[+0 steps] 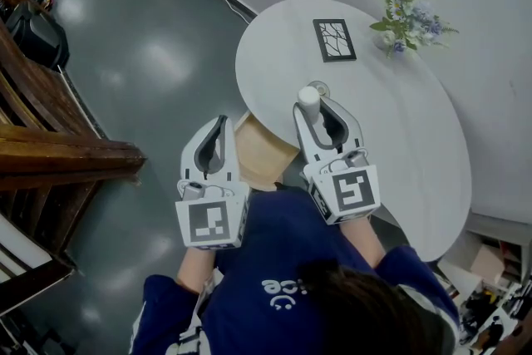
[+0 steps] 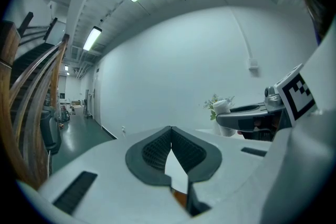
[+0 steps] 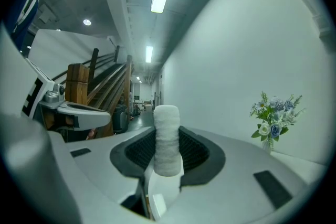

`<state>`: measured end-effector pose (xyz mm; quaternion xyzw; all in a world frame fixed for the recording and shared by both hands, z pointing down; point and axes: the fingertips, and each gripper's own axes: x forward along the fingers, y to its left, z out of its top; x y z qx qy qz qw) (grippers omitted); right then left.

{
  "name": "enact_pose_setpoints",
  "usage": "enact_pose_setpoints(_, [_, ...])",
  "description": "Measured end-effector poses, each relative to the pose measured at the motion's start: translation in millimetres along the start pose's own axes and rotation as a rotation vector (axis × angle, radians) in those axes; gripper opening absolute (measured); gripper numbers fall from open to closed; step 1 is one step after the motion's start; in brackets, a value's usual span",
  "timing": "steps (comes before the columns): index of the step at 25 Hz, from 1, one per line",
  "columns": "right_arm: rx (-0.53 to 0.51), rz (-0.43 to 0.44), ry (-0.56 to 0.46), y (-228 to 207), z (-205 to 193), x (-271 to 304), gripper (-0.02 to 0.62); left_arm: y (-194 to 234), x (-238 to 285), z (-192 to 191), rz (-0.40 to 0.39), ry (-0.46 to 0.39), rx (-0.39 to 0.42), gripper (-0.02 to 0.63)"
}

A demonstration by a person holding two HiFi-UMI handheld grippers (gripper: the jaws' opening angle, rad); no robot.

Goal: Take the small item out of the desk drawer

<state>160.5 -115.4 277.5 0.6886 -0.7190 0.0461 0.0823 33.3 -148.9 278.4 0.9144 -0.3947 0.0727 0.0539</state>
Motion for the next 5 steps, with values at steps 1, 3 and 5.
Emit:
enact_pose_setpoints(1, [0.000, 0.002, 0.000, 0.4, -0.1, 0.7, 0.135, 0.2, 0.6, -0.5, 0.000, 0.003, 0.002, 0.004])
enact_pose_setpoints(3, [0.000, 0.007, -0.003, 0.9, 0.4, 2.3, 0.135, 1.6, 1.9, -1.0, 0.005, 0.012, 0.010, 0.005])
enact_pose_setpoints(5, [0.000, 0.013, -0.007, 1.0, 0.8, 3.9, 0.135, 3.5, 3.3, -1.5, 0.013, 0.026, 0.019, 0.005])
